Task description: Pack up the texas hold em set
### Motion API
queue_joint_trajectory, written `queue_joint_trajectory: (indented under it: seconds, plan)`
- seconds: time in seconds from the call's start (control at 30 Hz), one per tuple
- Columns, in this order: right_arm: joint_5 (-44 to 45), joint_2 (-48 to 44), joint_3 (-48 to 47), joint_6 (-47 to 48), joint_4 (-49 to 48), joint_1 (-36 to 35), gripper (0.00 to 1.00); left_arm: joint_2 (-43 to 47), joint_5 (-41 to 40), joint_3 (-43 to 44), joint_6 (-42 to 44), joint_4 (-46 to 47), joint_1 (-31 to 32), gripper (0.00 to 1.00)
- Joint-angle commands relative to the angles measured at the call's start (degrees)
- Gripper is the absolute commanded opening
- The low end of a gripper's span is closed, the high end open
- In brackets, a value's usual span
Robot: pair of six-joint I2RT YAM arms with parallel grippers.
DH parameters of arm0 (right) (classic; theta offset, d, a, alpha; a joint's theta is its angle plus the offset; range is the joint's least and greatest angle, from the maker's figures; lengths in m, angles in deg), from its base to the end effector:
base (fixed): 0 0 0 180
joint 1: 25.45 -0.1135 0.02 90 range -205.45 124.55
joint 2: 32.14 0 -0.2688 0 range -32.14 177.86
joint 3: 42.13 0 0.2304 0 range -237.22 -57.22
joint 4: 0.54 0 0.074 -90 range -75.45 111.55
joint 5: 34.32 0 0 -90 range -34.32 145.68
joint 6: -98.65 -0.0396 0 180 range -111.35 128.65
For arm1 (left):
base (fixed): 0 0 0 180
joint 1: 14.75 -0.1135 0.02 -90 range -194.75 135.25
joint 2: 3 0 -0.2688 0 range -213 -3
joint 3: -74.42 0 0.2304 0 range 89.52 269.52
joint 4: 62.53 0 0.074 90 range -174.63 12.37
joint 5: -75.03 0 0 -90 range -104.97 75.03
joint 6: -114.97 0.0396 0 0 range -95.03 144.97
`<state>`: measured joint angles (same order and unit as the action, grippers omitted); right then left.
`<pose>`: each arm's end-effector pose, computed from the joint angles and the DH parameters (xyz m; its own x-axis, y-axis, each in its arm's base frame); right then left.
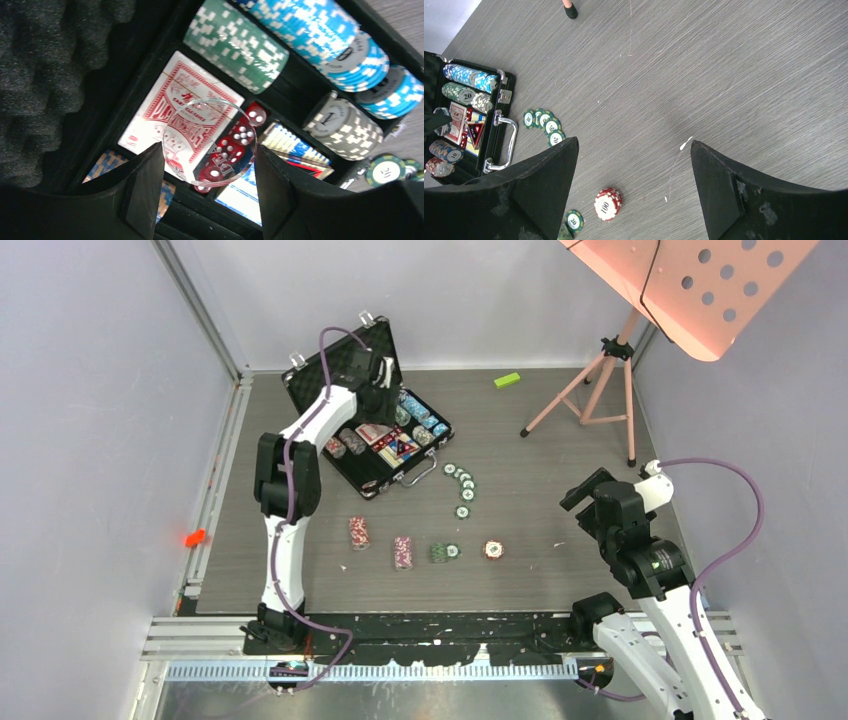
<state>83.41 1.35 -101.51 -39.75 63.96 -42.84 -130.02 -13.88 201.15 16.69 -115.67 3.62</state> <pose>0.0898 0.0088 0.2944 -0.3337 0.5891 -0.7359 0.5000 0.7724 0.3916 0.4552 -0.1520 0.2357 -0.8012 0.1143 -0.5874 0.2127 0.9719 -0.1009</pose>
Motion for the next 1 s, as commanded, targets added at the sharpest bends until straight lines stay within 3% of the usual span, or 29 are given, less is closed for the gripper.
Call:
queue_joint_trajectory:
  seconds: [0.0,0.07,0.1,0.13,0.2,0.3,0.6,0.97]
  plan:
    - [0.1,0.42,-0.09,-0.38,-1.93,0.25,0.89,-0.45,-0.53,2.55,0.63,0.97,-1.35,0.34]
    - [-0.34,0.8,0.01,-0.39,-2.14,0.27,0.89,-0.59,-1.28,2.45,0.55,0.95,-1.47,0.38]
    - [-0.95,0.97,0.05,-0.29,-2.22,0.26,0.9,-0.62,-1.5,2.51,0.43,0.75,-1.47,0.57]
    - [-1.37,1.47,0.07,-0.05,-2.54,0.25,0.91,-0.55,-1.52,2.53,0.31,0.51,-1.43,0.58]
    - [-2.92,2.71,-0.03,0.51,-3.04,0.23,0.93,-0.04,-1.57,2.39,-0.12,0.34,-1.44,0.77]
    - [-6.73,4.84,0.08,1.55,-4.52,0.25,0.94,1.69,-2.42,1.41,-1.14,0.69,-1.41,0.96]
    - [-20.45,16.87,0.73,5.65,-8.58,0.17,1.0,13.91,0.15,-8.51,-5.75,4.76,0.93,1.0]
    - [-33.87,25.11,0.73,11.31,-10.29,-0.53,0.99,33.18,1.94,-29.53,-9.59,12.86,8.12,1.0]
